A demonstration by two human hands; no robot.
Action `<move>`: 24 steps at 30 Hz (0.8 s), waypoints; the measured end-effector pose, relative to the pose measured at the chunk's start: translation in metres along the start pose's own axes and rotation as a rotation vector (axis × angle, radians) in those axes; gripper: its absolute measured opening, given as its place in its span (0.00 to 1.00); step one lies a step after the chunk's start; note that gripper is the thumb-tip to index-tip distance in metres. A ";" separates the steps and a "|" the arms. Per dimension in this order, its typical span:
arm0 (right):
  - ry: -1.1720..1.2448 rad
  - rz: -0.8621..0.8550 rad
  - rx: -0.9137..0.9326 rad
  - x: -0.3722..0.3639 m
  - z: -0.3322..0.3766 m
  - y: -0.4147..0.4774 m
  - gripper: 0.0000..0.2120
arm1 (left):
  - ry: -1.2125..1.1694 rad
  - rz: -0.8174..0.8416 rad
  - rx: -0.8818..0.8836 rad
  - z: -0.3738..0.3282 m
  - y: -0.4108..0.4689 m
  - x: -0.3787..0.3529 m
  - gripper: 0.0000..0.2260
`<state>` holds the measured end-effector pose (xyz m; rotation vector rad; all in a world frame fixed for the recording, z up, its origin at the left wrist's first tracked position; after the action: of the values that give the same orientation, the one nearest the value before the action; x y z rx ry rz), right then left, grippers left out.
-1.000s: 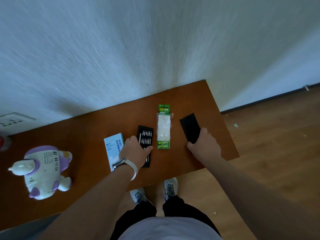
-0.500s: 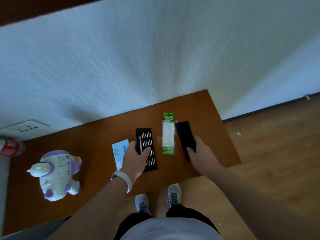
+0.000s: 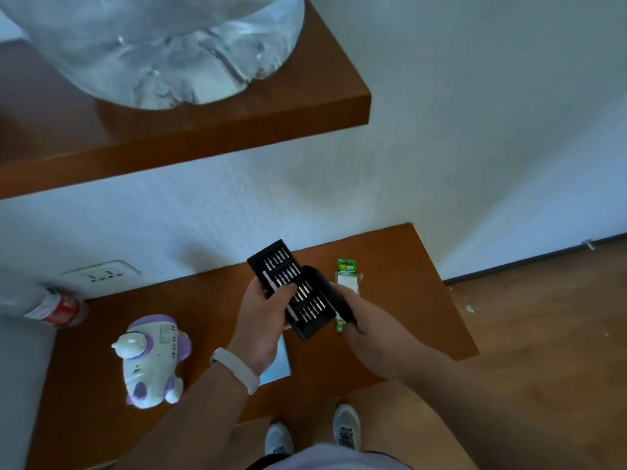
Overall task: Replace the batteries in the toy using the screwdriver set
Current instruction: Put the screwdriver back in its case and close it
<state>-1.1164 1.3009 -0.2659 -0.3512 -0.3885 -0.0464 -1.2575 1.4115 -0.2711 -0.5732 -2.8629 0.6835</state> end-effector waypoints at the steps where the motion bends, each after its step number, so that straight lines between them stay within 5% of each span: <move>1: 0.004 0.002 0.018 -0.002 0.005 -0.001 0.29 | -0.008 -0.001 -0.007 -0.004 -0.002 0.003 0.09; 13: -0.043 -0.025 0.124 -0.024 0.040 -0.002 0.31 | -0.109 -0.064 -0.005 -0.023 -0.011 0.036 0.08; 24: -0.373 -0.155 0.198 -0.025 0.053 0.000 0.33 | -0.199 -0.134 -0.032 -0.045 -0.018 0.055 0.06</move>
<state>-1.1588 1.3182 -0.2295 -0.1316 -0.7838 -0.0940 -1.3036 1.4363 -0.2204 -0.3291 -3.0662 0.7109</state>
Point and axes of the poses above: each hand's wrist, its own y-axis towards the middle knuckle, its own x-axis out of the back of the hand, z = x × y, the point moved 5 cm from there along y, towards the middle knuckle, and after that the axes turned 9 degrees about y, right-handed, at the moved point
